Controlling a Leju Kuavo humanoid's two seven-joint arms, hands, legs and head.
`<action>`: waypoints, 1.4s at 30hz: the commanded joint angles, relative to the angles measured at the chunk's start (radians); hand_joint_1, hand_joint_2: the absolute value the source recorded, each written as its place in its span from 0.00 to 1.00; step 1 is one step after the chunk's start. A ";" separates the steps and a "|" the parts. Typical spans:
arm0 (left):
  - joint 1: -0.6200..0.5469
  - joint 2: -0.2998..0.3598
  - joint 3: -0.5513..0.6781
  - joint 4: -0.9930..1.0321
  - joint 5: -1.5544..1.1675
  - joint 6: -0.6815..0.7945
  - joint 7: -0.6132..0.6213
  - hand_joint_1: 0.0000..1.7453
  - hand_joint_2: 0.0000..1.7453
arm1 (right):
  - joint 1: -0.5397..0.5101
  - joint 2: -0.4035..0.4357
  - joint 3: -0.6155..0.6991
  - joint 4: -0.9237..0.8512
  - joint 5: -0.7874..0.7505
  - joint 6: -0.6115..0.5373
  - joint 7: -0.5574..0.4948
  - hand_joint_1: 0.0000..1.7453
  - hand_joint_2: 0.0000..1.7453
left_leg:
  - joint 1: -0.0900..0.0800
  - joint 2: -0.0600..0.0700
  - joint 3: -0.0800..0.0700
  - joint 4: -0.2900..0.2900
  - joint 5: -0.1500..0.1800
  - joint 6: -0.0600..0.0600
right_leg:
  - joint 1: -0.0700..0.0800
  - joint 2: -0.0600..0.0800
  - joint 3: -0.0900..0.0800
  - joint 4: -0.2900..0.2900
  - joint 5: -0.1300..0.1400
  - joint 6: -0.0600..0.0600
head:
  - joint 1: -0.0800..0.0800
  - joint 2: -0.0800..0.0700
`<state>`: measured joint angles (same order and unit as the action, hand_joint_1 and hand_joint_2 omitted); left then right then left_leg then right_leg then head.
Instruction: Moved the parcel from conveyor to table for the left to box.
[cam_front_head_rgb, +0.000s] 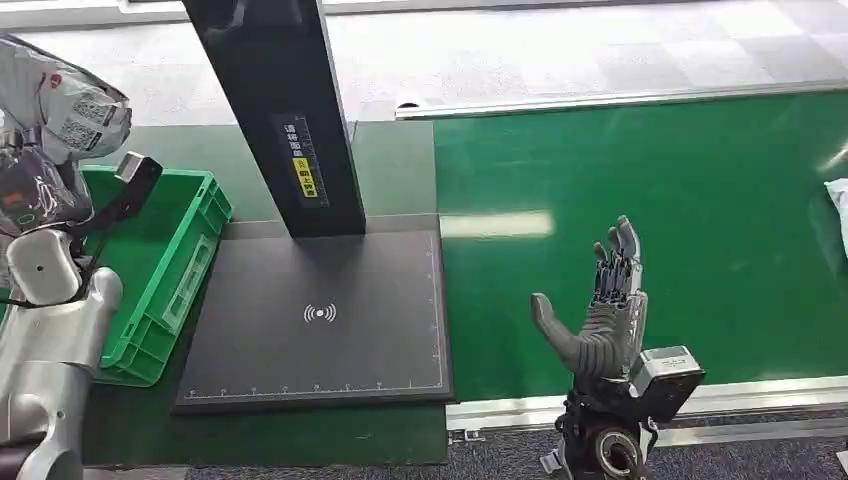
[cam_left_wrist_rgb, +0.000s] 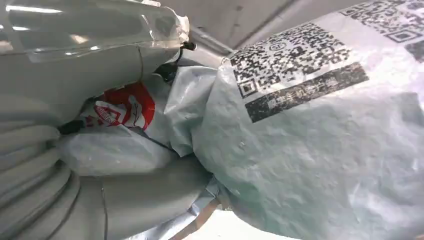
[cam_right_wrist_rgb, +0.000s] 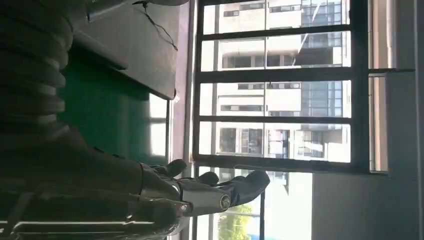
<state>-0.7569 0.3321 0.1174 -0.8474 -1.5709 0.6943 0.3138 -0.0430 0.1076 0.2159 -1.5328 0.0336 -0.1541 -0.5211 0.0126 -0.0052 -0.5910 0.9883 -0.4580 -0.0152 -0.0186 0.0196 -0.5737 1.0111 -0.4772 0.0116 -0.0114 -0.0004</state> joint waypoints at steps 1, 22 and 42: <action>-0.181 0.059 -0.204 0.552 0.008 -0.093 0.037 1.00 1.00 | -0.061 -0.014 0.031 0.120 -0.009 0.000 0.003 0.00 1.00 | 0.000 0.000 0.003 -0.002 0.001 0.001 | 0.001 -0.002 0.003 -0.002 0.001 -0.001 | 0.000 0.000; -0.146 -0.004 -0.233 0.537 0.001 -0.241 0.083 0.00 1.00 | -0.051 -0.003 0.011 0.126 0.013 0.014 0.009 0.00 1.00 | 0.000 -0.002 0.001 -0.001 0.001 0.001 | 0.001 -0.003 0.002 -0.002 0.001 -0.001 | 0.000 0.000; -0.161 -0.064 0.002 0.488 0.233 -0.200 -0.182 0.00 1.00 | -0.051 -0.001 0.001 0.128 0.021 0.016 0.012 0.00 1.00 | 0.001 -0.003 -0.001 0.000 0.000 0.001 | 0.001 -0.004 0.001 -0.001 0.000 -0.001 | 0.000 0.000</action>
<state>-0.8798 0.3380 -0.0850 -0.3662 -1.5102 0.4967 0.3085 -0.0813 0.1072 0.2319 -1.4534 0.0511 -0.1362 -0.5146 0.0124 -0.0061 -0.5922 0.9884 -0.4582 -0.0153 -0.0189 0.0192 -0.5745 1.0109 -0.4773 0.0117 -0.0114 0.0000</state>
